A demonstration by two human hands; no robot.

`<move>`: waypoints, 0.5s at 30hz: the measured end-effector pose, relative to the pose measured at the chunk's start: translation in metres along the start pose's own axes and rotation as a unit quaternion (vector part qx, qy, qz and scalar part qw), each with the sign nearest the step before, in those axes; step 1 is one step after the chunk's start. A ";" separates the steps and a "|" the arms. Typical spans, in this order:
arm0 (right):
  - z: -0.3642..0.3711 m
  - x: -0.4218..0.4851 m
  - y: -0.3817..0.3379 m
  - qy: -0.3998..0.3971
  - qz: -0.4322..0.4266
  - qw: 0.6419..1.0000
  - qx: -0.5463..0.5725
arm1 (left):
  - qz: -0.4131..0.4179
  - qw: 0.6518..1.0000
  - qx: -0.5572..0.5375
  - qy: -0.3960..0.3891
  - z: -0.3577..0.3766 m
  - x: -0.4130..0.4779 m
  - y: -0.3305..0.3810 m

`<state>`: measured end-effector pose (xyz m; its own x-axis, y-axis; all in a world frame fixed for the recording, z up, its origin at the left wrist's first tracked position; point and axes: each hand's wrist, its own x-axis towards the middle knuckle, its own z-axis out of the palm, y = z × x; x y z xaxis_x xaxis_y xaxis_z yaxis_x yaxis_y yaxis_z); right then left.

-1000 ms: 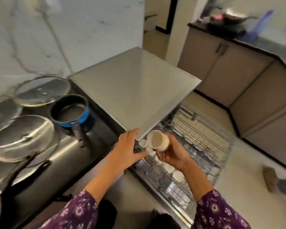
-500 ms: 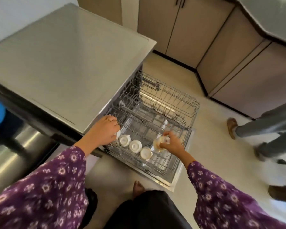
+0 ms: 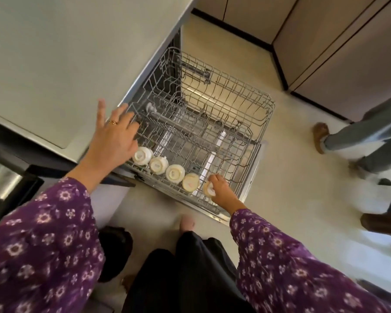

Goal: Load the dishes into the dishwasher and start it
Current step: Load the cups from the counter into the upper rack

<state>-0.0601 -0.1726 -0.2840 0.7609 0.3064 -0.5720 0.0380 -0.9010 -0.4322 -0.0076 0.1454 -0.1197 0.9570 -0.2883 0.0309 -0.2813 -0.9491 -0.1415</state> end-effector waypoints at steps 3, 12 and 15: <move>0.008 0.007 0.001 -0.009 -0.007 1.000 -0.024 | -0.008 0.998 -0.007 -0.062 0.006 0.000 -0.012; 0.020 0.016 0.001 -0.016 -0.047 0.989 -0.140 | 0.044 0.994 -0.101 -0.020 0.020 -0.002 -0.031; 0.023 0.014 -0.001 -0.010 -0.046 0.984 -0.171 | 0.045 0.990 -0.133 -0.012 0.020 -0.002 -0.033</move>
<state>-0.0641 -0.1601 -0.3075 0.7317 0.3941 -0.5561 0.3245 -0.9189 -0.2243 0.0011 0.1797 -0.1353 0.9274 -0.3740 0.0053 -0.3718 -0.9202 0.1226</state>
